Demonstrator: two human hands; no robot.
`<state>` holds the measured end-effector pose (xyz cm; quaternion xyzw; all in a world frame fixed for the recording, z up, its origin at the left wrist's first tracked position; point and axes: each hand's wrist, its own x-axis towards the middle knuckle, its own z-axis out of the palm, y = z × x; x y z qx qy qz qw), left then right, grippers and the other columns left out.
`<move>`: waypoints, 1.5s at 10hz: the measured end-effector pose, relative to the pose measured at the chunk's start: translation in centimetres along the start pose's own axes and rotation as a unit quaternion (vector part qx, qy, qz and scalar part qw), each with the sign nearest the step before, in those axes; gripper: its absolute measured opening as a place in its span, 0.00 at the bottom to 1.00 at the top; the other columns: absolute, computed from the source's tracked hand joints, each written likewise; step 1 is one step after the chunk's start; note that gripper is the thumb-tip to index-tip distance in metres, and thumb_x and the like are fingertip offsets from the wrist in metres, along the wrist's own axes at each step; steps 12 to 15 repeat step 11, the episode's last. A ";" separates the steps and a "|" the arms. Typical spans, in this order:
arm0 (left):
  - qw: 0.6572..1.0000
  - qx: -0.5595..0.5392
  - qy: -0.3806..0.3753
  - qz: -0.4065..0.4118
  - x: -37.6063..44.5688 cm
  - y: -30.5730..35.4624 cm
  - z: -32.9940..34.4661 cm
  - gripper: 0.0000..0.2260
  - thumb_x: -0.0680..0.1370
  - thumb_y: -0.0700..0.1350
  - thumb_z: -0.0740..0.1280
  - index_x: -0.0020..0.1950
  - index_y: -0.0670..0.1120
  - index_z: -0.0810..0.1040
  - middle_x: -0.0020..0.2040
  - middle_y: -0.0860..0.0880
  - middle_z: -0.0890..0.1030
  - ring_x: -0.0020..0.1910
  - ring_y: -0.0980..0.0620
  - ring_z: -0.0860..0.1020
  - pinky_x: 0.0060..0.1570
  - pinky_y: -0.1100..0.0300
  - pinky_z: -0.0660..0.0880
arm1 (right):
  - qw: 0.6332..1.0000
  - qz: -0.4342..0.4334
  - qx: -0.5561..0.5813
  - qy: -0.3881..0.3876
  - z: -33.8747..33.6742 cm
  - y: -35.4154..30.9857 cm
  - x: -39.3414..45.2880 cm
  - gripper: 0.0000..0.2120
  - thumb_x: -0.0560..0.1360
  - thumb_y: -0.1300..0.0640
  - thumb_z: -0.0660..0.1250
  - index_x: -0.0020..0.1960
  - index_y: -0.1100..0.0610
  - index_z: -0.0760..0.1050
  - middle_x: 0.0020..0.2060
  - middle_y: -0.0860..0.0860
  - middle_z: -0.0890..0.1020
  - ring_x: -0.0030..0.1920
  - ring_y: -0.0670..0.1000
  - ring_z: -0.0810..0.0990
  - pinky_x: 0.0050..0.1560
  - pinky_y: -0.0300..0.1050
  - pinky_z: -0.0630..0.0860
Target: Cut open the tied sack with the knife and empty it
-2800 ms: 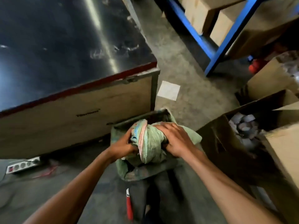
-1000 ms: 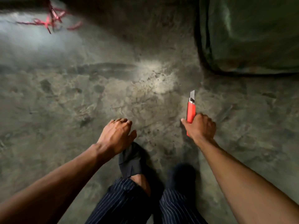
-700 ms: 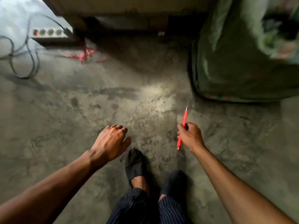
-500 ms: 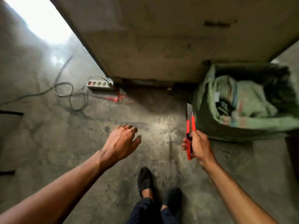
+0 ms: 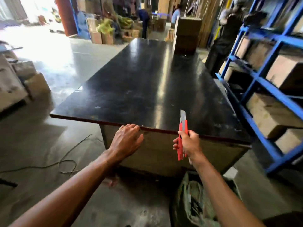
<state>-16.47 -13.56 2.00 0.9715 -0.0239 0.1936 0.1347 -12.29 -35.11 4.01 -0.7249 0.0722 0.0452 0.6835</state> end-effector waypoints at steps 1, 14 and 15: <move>1.000 0.003 0.001 -0.004 4.5 -1.3 1.2 0.12 0.76 0.51 0.63 0.47 0.44 0.79 0.46 0.46 0.81 0.51 0.45 0.78 0.53 0.54 0.70 | 0.998 -0.020 -0.056 0.011 1.1 -1.0 4.5 0.07 0.77 0.57 0.62 0.49 0.61 0.74 0.32 0.57 0.81 0.28 0.50 0.77 0.30 0.43 0.75; 0.998 -0.004 -0.065 0.024 23.1 -17.6 19.3 0.26 0.81 0.59 0.42 0.72 0.52 0.68 0.76 0.47 0.64 0.76 0.56 0.59 0.72 0.61 0.48 | 0.929 -0.028 -0.355 0.106 10.2 7.7 31.8 0.16 0.62 0.55 0.79 0.45 0.62 0.81 0.37 0.56 0.74 0.44 0.60 0.80 0.42 0.45 0.70; 0.998 -0.004 -0.065 0.024 23.1 -17.6 19.3 0.26 0.81 0.59 0.42 0.72 0.52 0.68 0.76 0.47 0.64 0.76 0.56 0.59 0.72 0.61 0.48 | 0.929 -0.028 -0.355 0.106 10.2 7.7 31.8 0.16 0.62 0.55 0.79 0.45 0.62 0.81 0.37 0.56 0.74 0.44 0.60 0.80 0.42 0.45 0.70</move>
